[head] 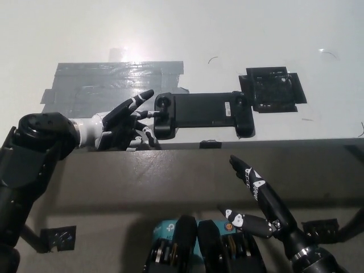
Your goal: A controller is being placed at the center of the desk near the left hand and the robot uses its left hand's index finger to press a button at the left area of the controller
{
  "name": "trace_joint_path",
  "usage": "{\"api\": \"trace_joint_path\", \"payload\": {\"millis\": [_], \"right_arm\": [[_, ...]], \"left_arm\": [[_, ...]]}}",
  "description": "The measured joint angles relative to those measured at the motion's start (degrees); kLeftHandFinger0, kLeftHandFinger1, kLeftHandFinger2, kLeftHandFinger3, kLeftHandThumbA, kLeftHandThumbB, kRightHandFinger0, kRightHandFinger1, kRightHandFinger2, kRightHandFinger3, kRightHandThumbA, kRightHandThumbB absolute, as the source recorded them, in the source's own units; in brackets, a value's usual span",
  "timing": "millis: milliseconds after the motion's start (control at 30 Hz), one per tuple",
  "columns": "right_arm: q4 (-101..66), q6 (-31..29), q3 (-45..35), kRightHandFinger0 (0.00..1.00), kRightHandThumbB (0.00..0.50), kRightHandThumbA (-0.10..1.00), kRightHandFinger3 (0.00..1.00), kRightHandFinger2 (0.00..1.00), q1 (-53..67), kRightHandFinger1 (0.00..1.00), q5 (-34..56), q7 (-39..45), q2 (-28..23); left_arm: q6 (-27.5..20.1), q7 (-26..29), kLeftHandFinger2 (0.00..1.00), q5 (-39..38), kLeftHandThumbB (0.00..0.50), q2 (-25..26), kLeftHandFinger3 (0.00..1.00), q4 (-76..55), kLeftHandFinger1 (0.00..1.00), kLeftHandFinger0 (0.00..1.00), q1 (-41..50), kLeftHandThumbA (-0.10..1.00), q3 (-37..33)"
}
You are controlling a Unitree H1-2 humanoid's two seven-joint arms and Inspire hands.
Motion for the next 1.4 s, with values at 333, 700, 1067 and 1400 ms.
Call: {"api": "trace_joint_path", "payload": {"millis": [333, 700, 1067, 1400], "right_arm": [[0.01, 0.0, 0.0, 1.0, 0.244, 0.67, 1.0, 1.0, 0.24, 1.0, 0.04, 0.07, -0.01], [0.27, 0.02, 0.0, 1.0, 0.241, 0.67, 1.0, 1.0, 0.27, 1.0, 0.02, 0.33, -0.03], [0.36, 0.08, 0.02, 1.0, 0.24, 0.67, 1.0, 1.0, 0.52, 1.0, 0.04, 0.77, -0.06], [0.76, 0.07, 0.01, 1.0, 0.251, 0.81, 1.0, 1.0, 2.55, 1.0, 0.01, 0.82, -0.01]], "left_arm": [[0.84, 0.53, 0.34, -0.13, 0.442, 0.46, 1.0, -5.55, 0.0, 0.0, 2.42, 1.0, 0.36], [3.36, 2.01, 0.33, -8.86, 0.408, 4.44, 1.0, -26.55, 0.05, 0.0, 7.46, 1.0, 0.67], [2.44, 10.1, 1.0, -11.46, 0.292, 2.43, 1.0, -51.34, 1.0, 1.0, 21.28, 1.0, 9.4], [-6.33, 17.94, 1.0, -3.14, 0.299, -9.86, 1.0, -48.85, 1.0, 1.0, 45.53, 1.0, 9.53]]}}
